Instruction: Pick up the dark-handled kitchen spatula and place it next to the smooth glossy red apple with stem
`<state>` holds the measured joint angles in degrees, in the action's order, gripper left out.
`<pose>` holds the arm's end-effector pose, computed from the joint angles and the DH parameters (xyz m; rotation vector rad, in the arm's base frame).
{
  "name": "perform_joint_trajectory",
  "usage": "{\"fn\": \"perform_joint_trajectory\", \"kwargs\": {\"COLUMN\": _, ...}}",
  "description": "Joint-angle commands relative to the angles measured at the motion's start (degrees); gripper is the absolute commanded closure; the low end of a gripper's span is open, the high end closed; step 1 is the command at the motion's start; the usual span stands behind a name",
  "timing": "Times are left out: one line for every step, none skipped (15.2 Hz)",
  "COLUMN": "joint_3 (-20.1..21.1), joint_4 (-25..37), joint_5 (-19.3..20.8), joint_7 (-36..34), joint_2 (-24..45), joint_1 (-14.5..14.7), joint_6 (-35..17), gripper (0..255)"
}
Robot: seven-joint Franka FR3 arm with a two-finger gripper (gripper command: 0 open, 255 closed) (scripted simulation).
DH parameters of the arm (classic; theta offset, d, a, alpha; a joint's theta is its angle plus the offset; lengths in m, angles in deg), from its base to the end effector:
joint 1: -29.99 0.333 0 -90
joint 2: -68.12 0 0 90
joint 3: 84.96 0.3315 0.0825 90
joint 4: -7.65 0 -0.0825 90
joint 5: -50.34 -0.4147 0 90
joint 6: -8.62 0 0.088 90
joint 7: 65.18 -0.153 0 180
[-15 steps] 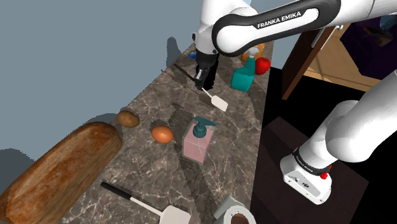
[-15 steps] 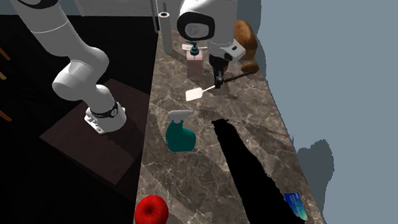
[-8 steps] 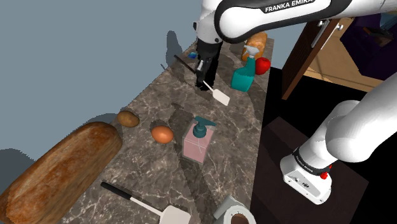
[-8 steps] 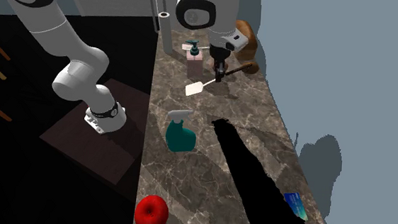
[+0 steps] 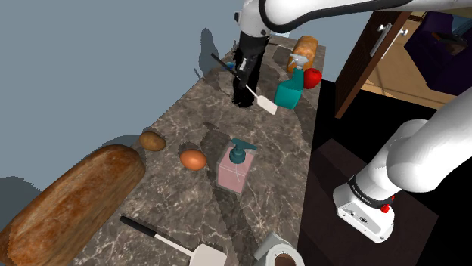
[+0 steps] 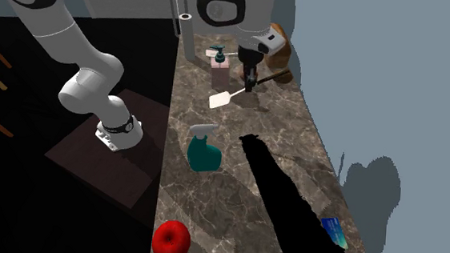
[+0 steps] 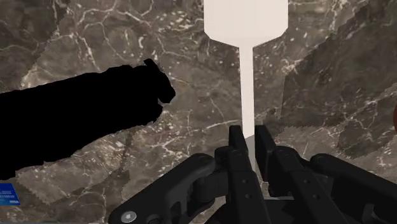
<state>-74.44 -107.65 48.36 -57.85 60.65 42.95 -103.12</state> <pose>0.5086 0.2279 0.4761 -3.0150 -0.8105 -0.1004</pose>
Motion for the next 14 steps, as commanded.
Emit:
{"fn": "perform_joint_trajectory", "kwargs": {"joint_3": -1.55, "joint_4": -0.40, "joint_5": -0.02, "joint_7": 2.79, "joint_2": -0.33, "joint_1": -1.17, "joint_6": -0.01, "gripper": 255}}
{"fn": "perform_joint_trajectory", "kwargs": {"joint_3": -2.34, "joint_4": -0.31, "joint_5": 0.01, "joint_7": 4.18, "joint_2": -0.23, "joint_1": -1.78, "joint_6": 0.02, "gripper": 255}}
{"fn": "perform_joint_trajectory", "kwargs": {"joint_3": -3.14, "joint_4": -0.15, "joint_5": 0.05, "joint_7": 5.55, "joint_2": -0.08, "joint_1": -2.39, "joint_6": 0.06, "gripper": 255}}
{"fn": "perform_joint_trajectory", "kwargs": {"joint_3": -3.93, "joint_4": 0.07, "joint_5": 0.09, "joint_7": 6.93, "joint_2": 0.13, "joint_1": -2.98, "joint_6": 0.11, "gripper": 255}}
{"fn": "perform_joint_trajectory", "kwargs": {"joint_3": -4.72, "joint_4": 0.36, "joint_5": 0.13, "joint_7": 8.29, "joint_2": 0.39, "joint_1": -3.58, "joint_6": 0.17, "gripper": 255}}
{"fn": "perform_joint_trajectory", "kwargs": {"joint_3": -5.49, "joint_4": 0.71, "joint_5": 0.17, "joint_7": 9.65, "joint_2": 0.71, "joint_1": -4.19, "joint_6": 0.24, "gripper": 255}}
{"fn": "perform_joint_trajectory", "kwargs": {"joint_3": -6.26, "joint_4": 1.13, "joint_5": 0.20, "joint_7": 11.00, "joint_2": 1.09, "joint_1": -4.79, "joint_6": 0.31, "gripper": 255}}
{"fn": "perform_joint_trajectory", "kwargs": {"joint_3": -7.01, "joint_4": 1.61, "joint_5": 0.23, "joint_7": 12.34, "joint_2": 1.51, "joint_1": -5.39, "joint_6": 0.40, "gripper": 255}}
{"fn": "perform_joint_trajectory", "kwargs": {"joint_3": -7.75, "joint_4": 2.16, "joint_5": 0.25, "joint_7": 13.68, "joint_2": 2.00, "joint_1": -6.01, "joint_6": 0.51, "gripper": 255}}
{"fn": "perform_joint_trajectory", "kwargs": {"joint_3": -8.48, "joint_4": 2.78, "joint_5": 0.25, "joint_7": 15.01, "joint_2": 2.53, "joint_1": -6.61, "joint_6": 0.62, "gripper": 255}}
{"fn": "perform_joint_trajectory", "kwargs": {"joint_3": -9.21, "joint_4": 3.46, "joint_5": 0.25, "joint_7": 16.34, "joint_2": 3.12, "joint_1": -7.22, "joint_6": 0.75, "gripper": 255}}
{"fn": "perform_joint_trajectory", "kwargs": {"joint_3": -9.92, "joint_4": 4.21, "joint_5": 0.23, "joint_7": 17.66, "joint_2": 3.76, "joint_1": -7.83, "joint_6": 0.90, "gripper": 255}}
{"fn": "perform_joint_trajectory", "kwargs": {"joint_3": -10.62, "joint_4": 5.03, "joint_5": 0.20, "joint_7": 18.97, "joint_2": 4.46, "joint_1": -8.43, "joint_6": 1.06, "gripper": 255}}
{"fn": "perform_joint_trajectory", "kwargs": {"joint_3": -11.31, "joint_4": 5.91, "joint_5": 0.14, "joint_7": 20.28, "joint_2": 5.20, "joint_1": -9.03, "joint_6": 1.24, "gripper": 255}}
